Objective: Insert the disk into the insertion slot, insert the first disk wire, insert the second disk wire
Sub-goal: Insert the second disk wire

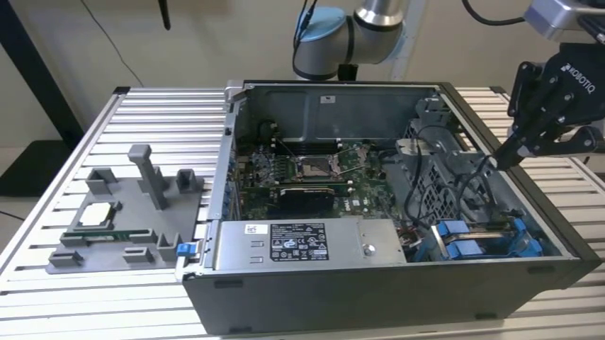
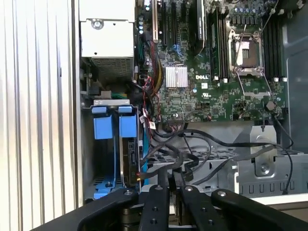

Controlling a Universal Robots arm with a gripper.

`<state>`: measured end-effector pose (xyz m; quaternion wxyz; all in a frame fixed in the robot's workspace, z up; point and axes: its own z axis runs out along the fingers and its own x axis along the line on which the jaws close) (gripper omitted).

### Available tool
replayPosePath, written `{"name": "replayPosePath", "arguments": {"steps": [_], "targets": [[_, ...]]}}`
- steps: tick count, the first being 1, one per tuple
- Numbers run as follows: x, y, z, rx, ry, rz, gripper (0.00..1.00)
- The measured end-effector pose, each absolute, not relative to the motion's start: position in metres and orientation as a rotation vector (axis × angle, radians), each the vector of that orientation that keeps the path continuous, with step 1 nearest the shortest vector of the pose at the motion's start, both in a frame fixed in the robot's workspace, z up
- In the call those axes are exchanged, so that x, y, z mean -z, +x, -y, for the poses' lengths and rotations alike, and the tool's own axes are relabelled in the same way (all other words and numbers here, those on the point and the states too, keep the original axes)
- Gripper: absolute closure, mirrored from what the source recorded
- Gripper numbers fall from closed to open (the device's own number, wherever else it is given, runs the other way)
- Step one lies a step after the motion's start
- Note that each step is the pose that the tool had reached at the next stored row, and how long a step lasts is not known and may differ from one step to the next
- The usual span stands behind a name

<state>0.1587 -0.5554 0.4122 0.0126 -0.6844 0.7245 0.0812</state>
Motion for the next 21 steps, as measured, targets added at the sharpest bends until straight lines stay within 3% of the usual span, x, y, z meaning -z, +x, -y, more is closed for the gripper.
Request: {"name": "replayPosePath", "arguments": {"steps": [21], "targets": [[-0.398,0.115,0.570,-0.251,-2.151,-2.241,1.00]]}}
